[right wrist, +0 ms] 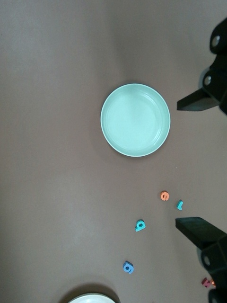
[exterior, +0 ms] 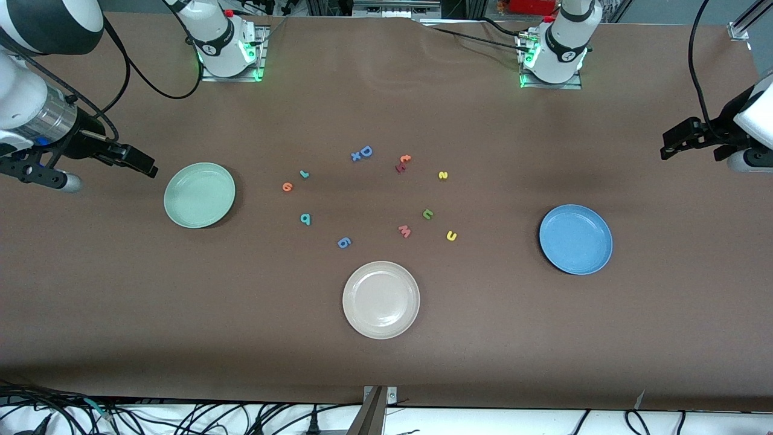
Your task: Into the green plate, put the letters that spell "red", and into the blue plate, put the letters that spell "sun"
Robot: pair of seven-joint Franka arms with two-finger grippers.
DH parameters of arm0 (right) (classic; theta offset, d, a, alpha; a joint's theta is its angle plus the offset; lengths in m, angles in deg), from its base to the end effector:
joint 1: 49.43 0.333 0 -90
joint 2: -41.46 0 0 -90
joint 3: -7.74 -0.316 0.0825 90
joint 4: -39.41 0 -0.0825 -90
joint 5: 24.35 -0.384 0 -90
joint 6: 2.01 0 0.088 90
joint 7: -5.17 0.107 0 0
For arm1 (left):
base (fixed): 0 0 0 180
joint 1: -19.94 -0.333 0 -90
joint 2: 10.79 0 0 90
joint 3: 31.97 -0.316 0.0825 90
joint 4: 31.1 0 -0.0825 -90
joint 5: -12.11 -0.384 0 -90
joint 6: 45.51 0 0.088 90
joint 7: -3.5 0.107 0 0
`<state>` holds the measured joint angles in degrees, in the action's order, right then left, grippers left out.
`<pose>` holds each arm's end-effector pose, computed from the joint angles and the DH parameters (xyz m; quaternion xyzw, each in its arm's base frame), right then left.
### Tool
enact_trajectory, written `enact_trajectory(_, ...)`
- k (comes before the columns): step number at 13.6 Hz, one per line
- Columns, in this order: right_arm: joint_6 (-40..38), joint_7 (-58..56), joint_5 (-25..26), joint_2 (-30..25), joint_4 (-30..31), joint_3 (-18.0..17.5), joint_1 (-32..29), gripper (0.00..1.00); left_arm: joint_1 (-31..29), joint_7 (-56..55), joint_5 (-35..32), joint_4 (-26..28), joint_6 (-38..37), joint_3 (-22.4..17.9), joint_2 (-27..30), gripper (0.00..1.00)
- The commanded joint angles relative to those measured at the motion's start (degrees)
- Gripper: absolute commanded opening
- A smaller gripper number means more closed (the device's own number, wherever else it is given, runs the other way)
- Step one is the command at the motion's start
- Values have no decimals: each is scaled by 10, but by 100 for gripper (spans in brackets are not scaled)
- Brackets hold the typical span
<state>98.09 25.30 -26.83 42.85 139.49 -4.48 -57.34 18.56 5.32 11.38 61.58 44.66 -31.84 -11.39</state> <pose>0.5664 0.0455 0.5427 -0.9896 0.1416 0.0165 0.0208 0.5558 0.0135 0.5969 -0.9996 0.0052 0.0273 0.0056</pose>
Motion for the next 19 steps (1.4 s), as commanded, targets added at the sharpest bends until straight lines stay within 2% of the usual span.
enact_trajectory(1,-2,3,-10,-10,8,1,0,99,-3,17,14,-15,-7,0,-7,100)
enact_trajectory(19,-3,8,-5,5,14,1,1,99,-4,18,14,-15,-8,-1,-7,100)
